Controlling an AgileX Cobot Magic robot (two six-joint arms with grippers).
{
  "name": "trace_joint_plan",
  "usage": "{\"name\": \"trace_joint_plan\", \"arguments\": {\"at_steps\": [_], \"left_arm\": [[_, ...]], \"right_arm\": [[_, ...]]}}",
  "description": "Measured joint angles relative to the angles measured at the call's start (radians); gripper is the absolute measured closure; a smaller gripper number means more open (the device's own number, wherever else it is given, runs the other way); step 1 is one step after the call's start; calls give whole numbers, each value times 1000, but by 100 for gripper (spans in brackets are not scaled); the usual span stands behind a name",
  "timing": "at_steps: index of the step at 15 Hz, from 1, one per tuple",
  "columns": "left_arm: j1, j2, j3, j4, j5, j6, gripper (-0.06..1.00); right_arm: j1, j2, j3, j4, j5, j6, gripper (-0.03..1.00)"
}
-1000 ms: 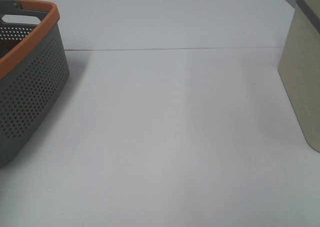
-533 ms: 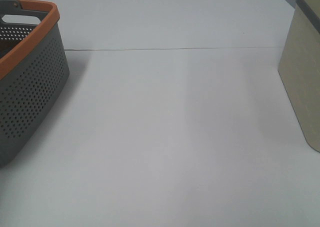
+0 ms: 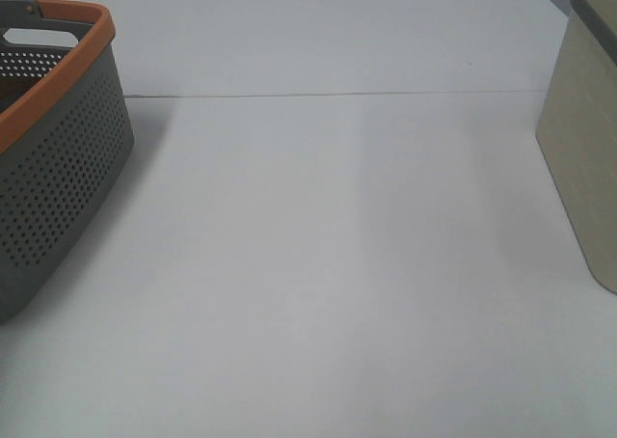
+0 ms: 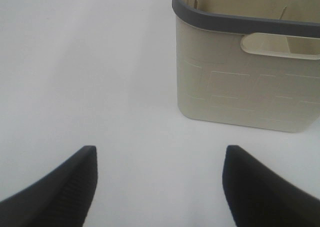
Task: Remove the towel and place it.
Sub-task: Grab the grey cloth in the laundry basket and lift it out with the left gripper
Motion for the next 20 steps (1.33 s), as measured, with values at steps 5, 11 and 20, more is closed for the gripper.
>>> {"name": "trace_joint_plan", "arguments": {"at_steps": [5,11,20], "left_arm": [[0,-60,-68,-33,80,-146,94],[0,-285,-160,-283,362,-323,94],[0,-527,-215,-430,485,-380,94]], "right_arm": [[0,0,0,0,0,0,34],[0,0,0,0,0,0,34],[0,0,0,0,0,0,34]]}}
